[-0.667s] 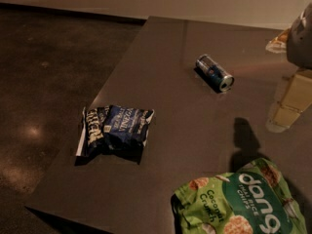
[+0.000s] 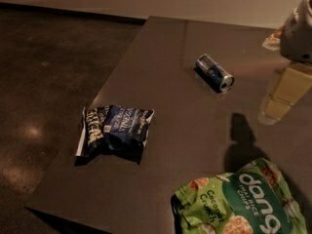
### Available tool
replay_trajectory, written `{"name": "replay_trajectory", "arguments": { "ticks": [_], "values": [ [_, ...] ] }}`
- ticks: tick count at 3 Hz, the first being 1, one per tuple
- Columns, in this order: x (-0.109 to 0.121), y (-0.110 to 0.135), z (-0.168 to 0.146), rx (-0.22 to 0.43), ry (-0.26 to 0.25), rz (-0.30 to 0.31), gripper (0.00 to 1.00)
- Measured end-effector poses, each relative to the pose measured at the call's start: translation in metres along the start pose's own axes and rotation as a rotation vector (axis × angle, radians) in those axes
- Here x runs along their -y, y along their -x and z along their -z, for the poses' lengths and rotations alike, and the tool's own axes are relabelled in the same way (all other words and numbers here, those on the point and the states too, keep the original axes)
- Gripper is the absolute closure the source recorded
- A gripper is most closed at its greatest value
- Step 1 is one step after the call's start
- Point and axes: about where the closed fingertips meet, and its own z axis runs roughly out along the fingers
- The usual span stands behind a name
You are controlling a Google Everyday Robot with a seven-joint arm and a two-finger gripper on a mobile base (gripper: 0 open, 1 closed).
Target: Place redbull can upright
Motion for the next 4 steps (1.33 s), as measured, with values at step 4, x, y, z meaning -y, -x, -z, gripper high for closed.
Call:
{"name": "replay_trajectory", "arguments": {
  "ticks": [4],
  "values": [
    [0.114, 0.039, -0.075, -0.132, -0.104, -0.413, 0.00]
  ]
}}
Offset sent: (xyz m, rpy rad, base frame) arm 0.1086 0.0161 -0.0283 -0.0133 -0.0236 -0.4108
